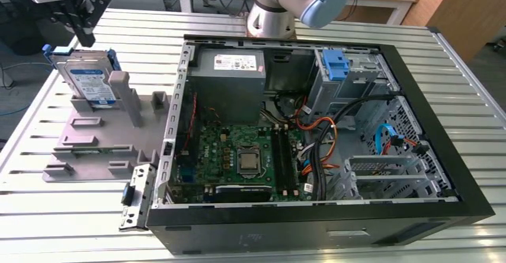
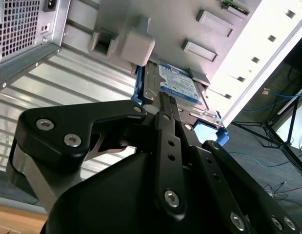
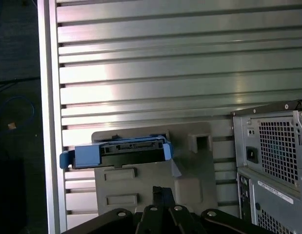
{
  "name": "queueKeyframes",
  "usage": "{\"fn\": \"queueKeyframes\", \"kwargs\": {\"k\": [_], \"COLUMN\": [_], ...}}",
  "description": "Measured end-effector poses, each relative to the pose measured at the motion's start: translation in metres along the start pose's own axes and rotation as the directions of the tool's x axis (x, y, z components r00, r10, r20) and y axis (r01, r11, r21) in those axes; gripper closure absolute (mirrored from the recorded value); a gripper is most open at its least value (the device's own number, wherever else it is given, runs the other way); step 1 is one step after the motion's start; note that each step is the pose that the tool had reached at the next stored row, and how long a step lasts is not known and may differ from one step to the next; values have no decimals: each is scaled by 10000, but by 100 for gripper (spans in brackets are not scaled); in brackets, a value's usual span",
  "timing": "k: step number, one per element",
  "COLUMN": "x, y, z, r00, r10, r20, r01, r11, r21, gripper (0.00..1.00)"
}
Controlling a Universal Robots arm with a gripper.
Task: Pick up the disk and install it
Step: 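Reach for the disk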
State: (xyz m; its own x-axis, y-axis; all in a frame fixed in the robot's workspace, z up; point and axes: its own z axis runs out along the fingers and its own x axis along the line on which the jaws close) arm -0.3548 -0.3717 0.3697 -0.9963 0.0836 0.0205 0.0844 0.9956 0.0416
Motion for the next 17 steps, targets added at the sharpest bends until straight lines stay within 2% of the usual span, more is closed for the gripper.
{"fn": "queueKeyframes", "kwargs": {"k": [5,10,13,17], "x": [111,229,324,361], "y": [97,160,200,227], "z": [38,90,124,191], "r00": [10000,10000,10000,10000], "r10": [1,1,1,2], "r20": [-2,0,1,1], "r01": [-1,-1,-1,-2], "r11": [10000,10000,10000,10000], "r21": [1,4,7,12], "gripper": [89,89,89,89]}}
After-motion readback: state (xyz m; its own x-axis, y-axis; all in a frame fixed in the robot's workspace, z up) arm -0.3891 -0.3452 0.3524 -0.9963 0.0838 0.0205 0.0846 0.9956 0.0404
